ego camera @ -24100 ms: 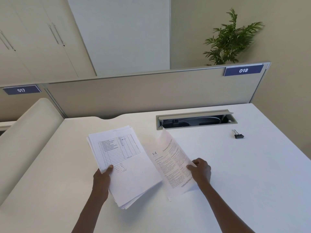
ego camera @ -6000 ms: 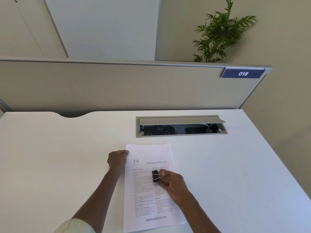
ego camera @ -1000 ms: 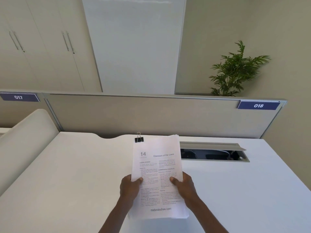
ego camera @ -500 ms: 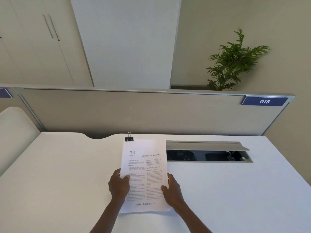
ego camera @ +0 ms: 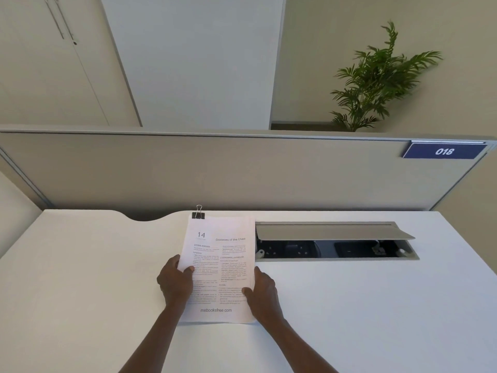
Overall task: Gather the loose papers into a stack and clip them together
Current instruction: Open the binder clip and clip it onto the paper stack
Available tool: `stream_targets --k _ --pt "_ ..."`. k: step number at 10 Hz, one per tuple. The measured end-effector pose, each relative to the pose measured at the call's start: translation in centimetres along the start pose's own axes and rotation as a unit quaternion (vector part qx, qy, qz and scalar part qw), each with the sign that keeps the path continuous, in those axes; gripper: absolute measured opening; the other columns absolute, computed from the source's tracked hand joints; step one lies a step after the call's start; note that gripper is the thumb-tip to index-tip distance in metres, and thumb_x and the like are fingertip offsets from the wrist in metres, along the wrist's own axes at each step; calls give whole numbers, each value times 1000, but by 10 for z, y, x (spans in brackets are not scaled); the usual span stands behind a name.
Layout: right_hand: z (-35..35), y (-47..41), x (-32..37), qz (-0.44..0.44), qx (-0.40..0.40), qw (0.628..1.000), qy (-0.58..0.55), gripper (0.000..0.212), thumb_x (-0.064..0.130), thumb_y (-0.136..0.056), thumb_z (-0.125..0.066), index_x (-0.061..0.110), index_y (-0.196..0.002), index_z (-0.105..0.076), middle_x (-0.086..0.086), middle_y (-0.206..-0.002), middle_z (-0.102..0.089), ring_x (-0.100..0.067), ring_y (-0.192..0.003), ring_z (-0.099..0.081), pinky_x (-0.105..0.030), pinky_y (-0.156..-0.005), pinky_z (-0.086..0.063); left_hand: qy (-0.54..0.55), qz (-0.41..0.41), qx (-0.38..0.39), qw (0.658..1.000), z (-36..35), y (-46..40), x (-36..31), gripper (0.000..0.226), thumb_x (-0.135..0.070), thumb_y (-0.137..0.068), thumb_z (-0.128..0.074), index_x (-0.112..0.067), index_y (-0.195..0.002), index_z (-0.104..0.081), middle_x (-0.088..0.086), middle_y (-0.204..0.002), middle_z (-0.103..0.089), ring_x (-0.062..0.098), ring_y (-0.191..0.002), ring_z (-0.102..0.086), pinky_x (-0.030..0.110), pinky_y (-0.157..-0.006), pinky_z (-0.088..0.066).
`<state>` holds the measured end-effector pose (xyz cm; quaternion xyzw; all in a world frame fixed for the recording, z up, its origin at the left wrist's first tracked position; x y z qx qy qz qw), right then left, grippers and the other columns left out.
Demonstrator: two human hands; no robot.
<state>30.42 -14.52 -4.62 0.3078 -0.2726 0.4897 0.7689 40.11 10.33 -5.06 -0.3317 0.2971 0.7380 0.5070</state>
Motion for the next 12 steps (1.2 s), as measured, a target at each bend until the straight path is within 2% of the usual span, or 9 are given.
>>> stream_targets --k 2,5,8,10,11,12 --pt "-8 -20 12 5 -3 998 64 36 13 -91 -60 12 -124 -47 -9 -117 -54 -27 -108 -62 -32 -85 -54 -40 -22 15 999 0 -17 -2 53 -11 -82 -75 0 -131 -59 20 -132 -61 36 -125 -54 43 -110 -32" --pt "-16 -27 19 22 -18 993 113 33 22 -92 -63 12 -119 -47 -8 -122 -47 -26 -108 -61 -36 -87 -58 -46 -37 40 997 2 -16 -6 58 -9 -82 -75 3 -134 -55 19 -140 -56 35 -132 -50 39 -115 -29" --pt "-20 -30 20 34 -7 990 134 31 24 -95 -61 11 -119 -46 -9 -124 -43 -24 -112 -57 -34 -90 -56 -64 -30 56 996 6 -11 -10 54 -11 -83 -73 2 -133 -55 18 -138 -58 33 -130 -51 35 -111 -31" --pt "-20 -30 23 55 1 988 142 30 18 -97 -56 7 -122 -44 -12 -126 -42 -25 -112 -55 -33 -94 -54 -54 -30 75 995 6 -7 -10 54 -11 -83 -74 3 -132 -55 20 -136 -58 34 -130 -51 37 -109 -34" --pt "-13 -27 24 63 -7 989 134 33 21 -99 -51 6 -127 -42 -13 -129 -42 -23 -114 -51 -31 -99 -50 -67 -37 83 994 5 -4 -9 60 -22 -87 -71 1 -138 -50 18 -142 -54 35 -134 -47 42 -111 -34" --pt "11 -17 28 86 -74 985 134 39 27 -99 -50 8 -133 -43 -9 -132 -47 -22 -117 -51 -31 -95 -51 -76 -79 60 992 9 10 -24 60 -29 -94 -62 0 -144 -43 16 -151 -44 34 -142 -38 45 -115 -29"
Point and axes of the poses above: each hand's wrist, its own y-axis away from the middle knuckle, its own z-axis out of the back of the hand, x = y × z, the point moved 10 cm from there along -y, towards the middle knuckle
